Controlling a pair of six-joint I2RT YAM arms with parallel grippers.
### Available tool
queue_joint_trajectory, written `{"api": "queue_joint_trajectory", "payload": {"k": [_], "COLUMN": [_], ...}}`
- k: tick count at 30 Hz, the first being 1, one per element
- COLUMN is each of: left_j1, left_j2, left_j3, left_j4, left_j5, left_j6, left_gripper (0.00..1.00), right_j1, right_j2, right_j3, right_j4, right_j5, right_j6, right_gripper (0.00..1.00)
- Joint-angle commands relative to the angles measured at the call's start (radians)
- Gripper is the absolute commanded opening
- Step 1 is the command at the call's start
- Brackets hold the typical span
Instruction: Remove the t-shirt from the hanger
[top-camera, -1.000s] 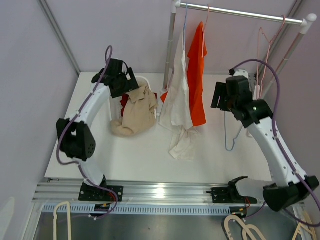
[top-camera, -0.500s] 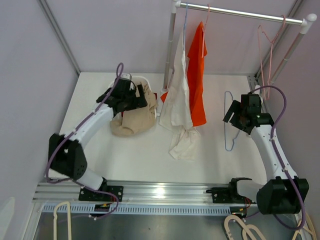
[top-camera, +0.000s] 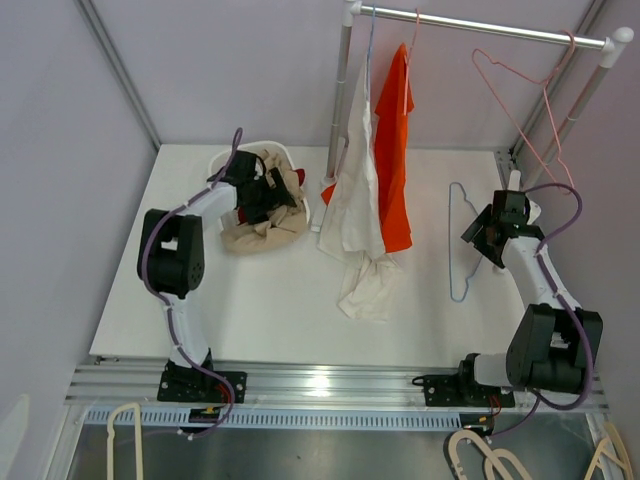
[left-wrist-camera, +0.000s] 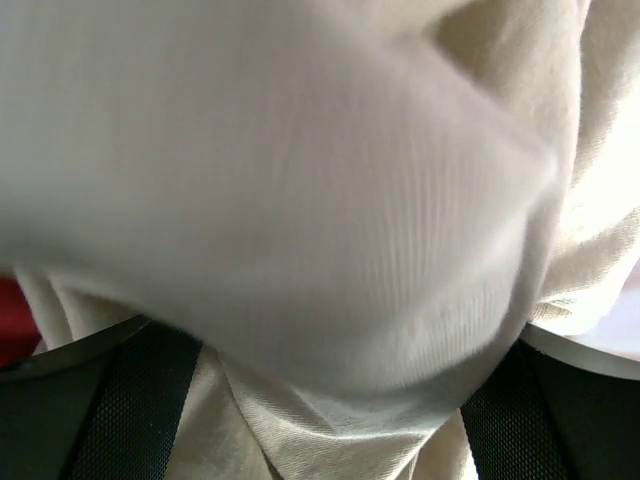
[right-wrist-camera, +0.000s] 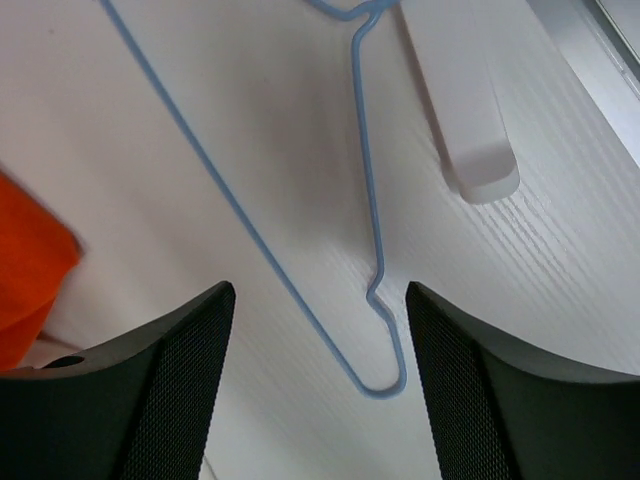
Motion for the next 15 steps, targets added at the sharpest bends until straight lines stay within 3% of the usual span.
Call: {"api": "queue_joint_trajectory", "payload": {"k": [1,8,15], "left_j1": [0.021,-0.033,-0.2], "left_j2": [-0.07,-0.263,-0.477], "left_j3": [-0.046,-0.025,-0.059], "left_j4": [0.058,0.071,0.058], "left_j5": [-0.151,-0.246,-0.419], "left_j6": [-0.041,0.064,0.118], "left_gripper": [0.99,0.99,1.0], "right_j1": [-0.033,-0.043,-0.05], "right_j2": [0.067,0.237,0.323], "right_j3": [0.021,0.07,0.083], "right_j4": [0.106,0.169,0.212], "right_j5": [0.003,0.01,0.022], "right_j6": [0.016,0.02,0.029], "right_gripper": [0.73,0.71,0.68]}}
